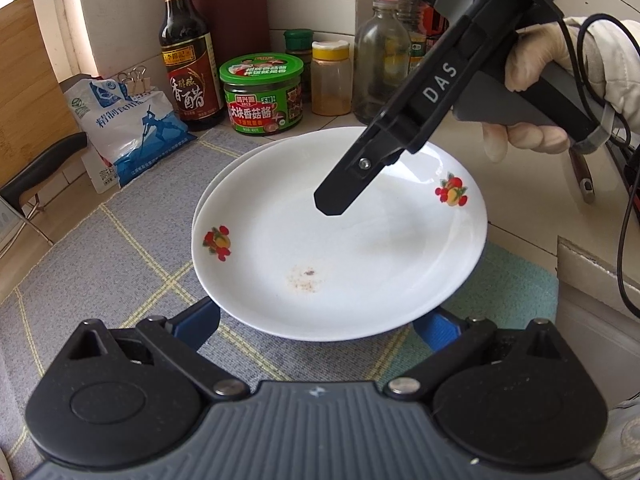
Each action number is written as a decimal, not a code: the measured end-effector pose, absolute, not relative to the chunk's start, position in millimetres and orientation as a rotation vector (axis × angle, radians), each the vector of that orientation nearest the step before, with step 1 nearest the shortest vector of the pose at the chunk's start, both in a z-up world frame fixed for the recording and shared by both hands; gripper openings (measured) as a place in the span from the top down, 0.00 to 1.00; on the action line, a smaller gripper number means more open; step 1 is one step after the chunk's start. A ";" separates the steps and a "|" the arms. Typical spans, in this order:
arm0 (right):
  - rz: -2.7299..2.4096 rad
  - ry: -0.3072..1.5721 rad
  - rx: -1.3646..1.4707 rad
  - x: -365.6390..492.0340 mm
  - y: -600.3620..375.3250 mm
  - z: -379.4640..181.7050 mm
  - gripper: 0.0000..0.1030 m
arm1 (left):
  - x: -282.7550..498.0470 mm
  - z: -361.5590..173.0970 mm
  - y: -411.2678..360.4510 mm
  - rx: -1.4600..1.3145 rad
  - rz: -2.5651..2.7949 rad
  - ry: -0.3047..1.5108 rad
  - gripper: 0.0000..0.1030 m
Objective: Organize plates and bowls
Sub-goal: 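Lower the held plate onto the stacked plates with the right gripper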
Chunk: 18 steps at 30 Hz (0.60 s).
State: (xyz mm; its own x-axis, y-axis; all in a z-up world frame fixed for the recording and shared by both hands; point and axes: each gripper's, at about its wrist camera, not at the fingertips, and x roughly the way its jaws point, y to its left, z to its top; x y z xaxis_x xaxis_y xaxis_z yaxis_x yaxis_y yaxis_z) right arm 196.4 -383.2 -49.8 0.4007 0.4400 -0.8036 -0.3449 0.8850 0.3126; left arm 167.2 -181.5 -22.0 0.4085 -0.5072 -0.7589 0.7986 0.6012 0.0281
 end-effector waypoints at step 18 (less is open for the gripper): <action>0.432 1.044 0.047 187.7 -381.4 -37.9 0.00 | 166.5 -22.9 -180.5 0.425 -0.866 0.768 0.01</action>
State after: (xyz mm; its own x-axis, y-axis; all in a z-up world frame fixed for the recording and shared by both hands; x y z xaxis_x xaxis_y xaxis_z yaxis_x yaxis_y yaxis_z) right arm 187.7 -381.4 -37.9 0.4266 0.3674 -0.8265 -0.3233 0.9154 0.2400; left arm 166.5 -180.5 -22.9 0.4110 -0.5193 -0.7493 0.8063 0.5905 0.0330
